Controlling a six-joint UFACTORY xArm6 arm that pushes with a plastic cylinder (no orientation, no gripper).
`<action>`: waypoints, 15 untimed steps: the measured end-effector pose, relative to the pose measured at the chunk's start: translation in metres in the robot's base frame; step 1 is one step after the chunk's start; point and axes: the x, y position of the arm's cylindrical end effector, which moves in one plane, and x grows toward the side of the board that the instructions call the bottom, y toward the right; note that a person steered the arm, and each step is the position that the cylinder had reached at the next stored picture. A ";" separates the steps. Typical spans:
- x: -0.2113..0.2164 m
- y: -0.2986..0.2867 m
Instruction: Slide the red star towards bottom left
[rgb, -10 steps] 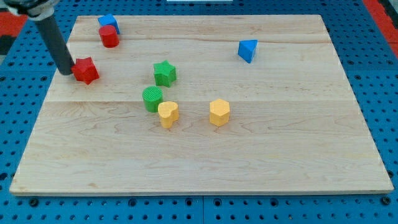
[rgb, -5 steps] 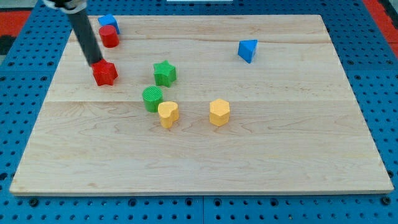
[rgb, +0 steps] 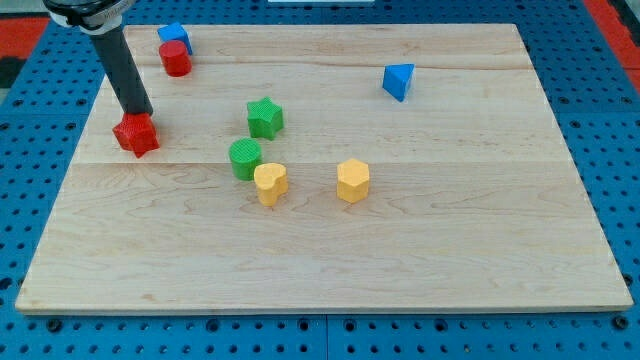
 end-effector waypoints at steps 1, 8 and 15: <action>0.003 -0.016; 0.065 -0.004; 0.088 0.065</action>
